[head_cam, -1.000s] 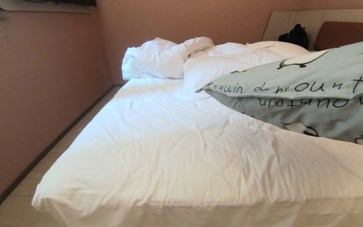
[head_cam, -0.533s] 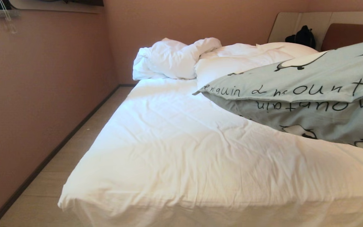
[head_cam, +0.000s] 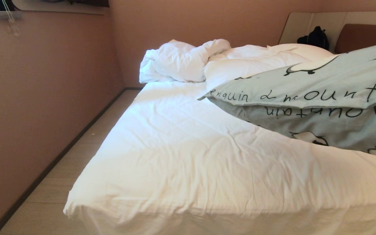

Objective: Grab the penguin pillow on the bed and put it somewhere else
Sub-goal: Move to the foot of the bed

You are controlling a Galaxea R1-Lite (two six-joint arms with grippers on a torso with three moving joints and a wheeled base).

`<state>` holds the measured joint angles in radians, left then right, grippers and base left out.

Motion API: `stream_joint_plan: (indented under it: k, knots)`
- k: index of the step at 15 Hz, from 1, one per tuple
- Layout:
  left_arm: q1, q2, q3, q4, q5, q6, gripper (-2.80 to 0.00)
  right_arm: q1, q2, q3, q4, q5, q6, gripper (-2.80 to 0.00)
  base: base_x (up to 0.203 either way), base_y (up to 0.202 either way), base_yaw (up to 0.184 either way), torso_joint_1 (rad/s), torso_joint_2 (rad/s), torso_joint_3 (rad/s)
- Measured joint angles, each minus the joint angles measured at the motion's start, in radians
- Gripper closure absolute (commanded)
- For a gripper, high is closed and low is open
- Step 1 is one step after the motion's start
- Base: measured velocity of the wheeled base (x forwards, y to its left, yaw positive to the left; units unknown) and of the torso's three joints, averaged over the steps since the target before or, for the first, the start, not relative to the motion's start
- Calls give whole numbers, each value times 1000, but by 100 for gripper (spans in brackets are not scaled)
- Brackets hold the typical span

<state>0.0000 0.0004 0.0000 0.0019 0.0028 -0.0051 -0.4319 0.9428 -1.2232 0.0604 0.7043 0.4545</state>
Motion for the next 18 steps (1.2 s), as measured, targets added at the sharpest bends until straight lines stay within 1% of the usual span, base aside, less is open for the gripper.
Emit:
stream_joint_plan:
  k: [6,11,18]
  knots:
    - [0,0,0,1,0,0,0,3,6,2,0,4,0,0,0,0,0,0,0,0]
    - [0,0,0,1,0,0,0,42,42,-5,-5,3,1,0,0,0,0,0,0,0]
    - [0,0,0,2,1,3,0,122,137,-13,-102,-2,3,0,0,0,0,0,0,0]
